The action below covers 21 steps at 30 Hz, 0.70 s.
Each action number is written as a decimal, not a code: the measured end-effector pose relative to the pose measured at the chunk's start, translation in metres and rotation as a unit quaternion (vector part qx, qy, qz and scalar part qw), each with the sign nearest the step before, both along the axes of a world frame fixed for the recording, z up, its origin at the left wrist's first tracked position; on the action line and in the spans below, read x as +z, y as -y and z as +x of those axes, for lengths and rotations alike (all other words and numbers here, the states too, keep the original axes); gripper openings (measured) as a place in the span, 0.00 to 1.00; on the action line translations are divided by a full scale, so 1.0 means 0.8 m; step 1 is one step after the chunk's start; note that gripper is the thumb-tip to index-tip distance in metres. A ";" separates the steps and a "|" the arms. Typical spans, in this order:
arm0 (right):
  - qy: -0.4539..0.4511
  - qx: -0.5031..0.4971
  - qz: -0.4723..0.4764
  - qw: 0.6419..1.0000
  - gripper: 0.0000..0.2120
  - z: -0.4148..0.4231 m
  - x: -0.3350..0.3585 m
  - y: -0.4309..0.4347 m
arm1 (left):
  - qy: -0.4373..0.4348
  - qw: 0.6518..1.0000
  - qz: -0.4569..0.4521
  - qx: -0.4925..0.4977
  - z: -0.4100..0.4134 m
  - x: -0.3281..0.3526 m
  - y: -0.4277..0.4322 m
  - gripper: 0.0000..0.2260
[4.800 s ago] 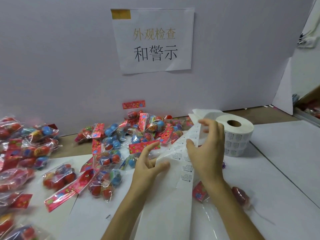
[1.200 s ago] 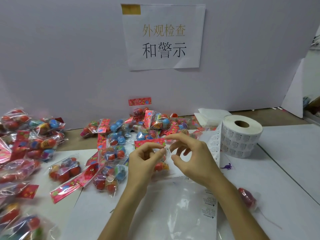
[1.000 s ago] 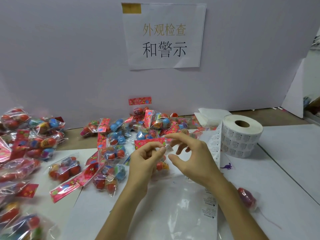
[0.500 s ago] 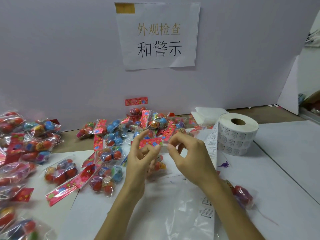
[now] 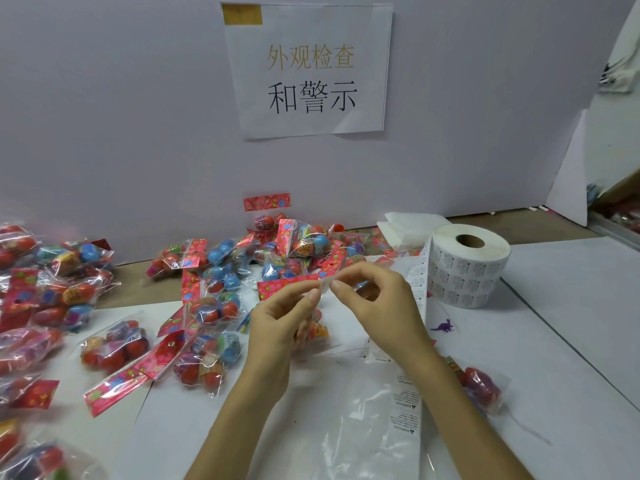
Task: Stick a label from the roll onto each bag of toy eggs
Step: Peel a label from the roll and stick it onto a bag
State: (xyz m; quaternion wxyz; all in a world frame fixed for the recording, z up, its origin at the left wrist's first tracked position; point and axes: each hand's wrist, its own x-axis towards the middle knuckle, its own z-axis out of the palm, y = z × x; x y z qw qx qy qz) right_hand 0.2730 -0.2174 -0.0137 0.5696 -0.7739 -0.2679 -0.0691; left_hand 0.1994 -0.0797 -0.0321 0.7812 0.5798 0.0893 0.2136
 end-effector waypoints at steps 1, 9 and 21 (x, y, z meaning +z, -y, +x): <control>-0.017 0.012 0.015 1.000 0.02 0.000 0.000 -0.001 | -0.003 1.000 -0.012 -0.011 -0.001 0.000 0.000 0.09; -0.061 0.028 0.068 0.995 0.04 -0.001 -0.001 -0.004 | -0.029 0.998 -0.033 -0.054 0.001 -0.001 0.001 0.14; -0.092 0.003 0.075 0.993 0.03 0.005 -0.006 -0.003 | 0.007 0.979 -0.004 0.205 0.004 -0.006 -0.017 0.10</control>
